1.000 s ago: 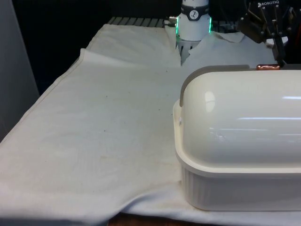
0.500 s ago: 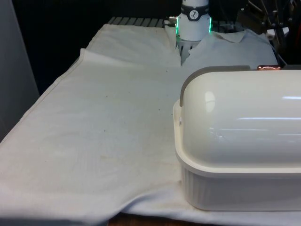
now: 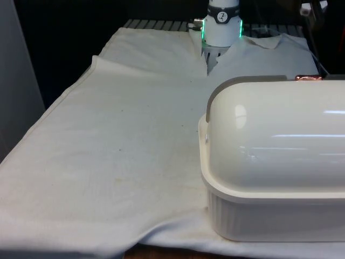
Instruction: Open the lid, then close it.
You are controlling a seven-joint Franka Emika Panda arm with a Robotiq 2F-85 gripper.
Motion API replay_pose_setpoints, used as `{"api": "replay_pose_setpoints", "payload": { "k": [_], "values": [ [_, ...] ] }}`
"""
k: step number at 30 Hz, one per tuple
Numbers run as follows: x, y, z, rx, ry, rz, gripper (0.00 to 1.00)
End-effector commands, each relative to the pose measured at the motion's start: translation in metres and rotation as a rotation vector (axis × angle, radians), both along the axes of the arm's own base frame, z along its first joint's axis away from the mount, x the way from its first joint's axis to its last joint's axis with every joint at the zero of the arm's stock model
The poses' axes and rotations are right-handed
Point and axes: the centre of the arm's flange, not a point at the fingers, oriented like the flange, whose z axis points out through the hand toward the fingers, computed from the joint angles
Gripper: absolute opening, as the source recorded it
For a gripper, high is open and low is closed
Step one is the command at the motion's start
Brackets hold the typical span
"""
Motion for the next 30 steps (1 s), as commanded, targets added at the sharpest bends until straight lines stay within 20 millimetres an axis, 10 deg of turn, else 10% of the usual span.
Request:
{"api": "replay_pose_setpoints", "payload": {
  "k": [1,30],
  "values": [
    [-0.005,0.004,0.003,0.008,0.013,0.004,0.00],
    [-0.013,0.017,0.025,0.009,0.166,0.031,0.00]
  ]
}}
